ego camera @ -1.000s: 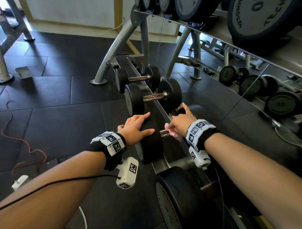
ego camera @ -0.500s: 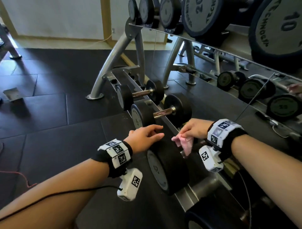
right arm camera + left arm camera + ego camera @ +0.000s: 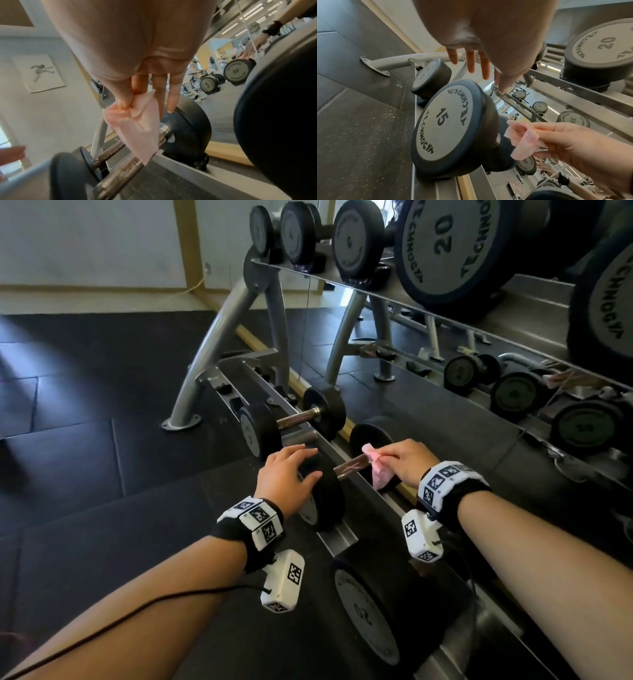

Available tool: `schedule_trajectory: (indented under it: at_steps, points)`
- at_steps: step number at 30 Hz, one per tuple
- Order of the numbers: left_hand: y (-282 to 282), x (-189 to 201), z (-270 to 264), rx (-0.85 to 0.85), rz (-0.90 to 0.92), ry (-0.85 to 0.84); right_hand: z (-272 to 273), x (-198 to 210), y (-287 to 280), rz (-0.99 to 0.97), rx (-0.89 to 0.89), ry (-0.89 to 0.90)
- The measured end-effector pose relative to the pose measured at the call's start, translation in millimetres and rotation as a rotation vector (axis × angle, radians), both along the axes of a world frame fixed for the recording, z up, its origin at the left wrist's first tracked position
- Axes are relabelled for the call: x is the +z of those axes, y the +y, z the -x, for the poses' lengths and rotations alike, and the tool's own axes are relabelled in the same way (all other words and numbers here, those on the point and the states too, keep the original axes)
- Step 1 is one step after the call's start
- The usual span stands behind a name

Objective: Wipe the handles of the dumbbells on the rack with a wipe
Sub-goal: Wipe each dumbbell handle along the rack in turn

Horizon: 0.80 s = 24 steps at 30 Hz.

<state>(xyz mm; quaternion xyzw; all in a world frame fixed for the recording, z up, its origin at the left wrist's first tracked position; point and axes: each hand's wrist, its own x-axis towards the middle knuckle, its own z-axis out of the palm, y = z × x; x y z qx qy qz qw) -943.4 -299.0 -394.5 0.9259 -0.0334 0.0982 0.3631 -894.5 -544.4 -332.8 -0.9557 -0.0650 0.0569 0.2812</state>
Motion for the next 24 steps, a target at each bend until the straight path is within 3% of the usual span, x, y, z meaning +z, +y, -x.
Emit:
schedule_trajectory:
  at_steps: [6, 11, 15, 18, 24]
  points:
    - [-7, -22, -21, 0.012, 0.021, 0.011, -33, -21, 10, 0.255, 0.051, -0.123]
    - [-19, -37, -20, 0.008, 0.233, 0.021, -51, -31, 16, 0.516, 0.189, -0.108]
    - [-13, -40, -27, 0.005, 0.259, 0.019, -66, -35, 26, 0.762, 0.246, -0.147]
    - [-11, -45, -27, 0.004, 0.256, 0.005, -71, -44, 35, 0.785, 0.283, -0.102]
    - [-11, -44, -24, -0.011, 0.288, 0.009, -77, -50, 35, 0.616, 0.237, 0.04]
